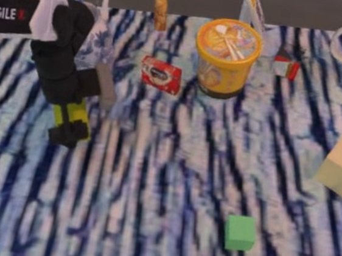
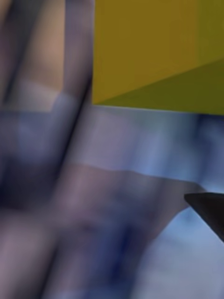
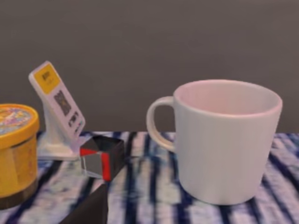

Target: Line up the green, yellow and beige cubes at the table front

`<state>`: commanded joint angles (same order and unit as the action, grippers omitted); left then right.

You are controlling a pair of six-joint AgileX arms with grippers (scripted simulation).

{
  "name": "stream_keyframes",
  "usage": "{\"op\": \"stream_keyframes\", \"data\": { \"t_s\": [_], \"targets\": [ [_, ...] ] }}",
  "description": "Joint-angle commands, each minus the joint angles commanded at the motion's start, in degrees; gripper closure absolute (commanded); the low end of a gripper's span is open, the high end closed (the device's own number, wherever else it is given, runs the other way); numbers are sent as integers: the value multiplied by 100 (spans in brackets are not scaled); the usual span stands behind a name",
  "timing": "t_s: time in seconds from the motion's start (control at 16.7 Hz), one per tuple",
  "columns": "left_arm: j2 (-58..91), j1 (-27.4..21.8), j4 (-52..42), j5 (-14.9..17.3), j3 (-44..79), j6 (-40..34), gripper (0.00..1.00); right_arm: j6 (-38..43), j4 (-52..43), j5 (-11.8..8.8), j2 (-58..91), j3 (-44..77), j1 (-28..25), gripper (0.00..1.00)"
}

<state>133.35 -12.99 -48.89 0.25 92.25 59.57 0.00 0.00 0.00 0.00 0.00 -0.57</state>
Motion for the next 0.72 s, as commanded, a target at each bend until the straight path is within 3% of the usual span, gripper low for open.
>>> {"op": "stream_keyframes", "data": {
  "t_s": [0.72],
  "targets": [
    [0, 0, 0, 0, 0, 0, 98, 0, 0, 0, 0, 0, 0, 0]
  ]
}}
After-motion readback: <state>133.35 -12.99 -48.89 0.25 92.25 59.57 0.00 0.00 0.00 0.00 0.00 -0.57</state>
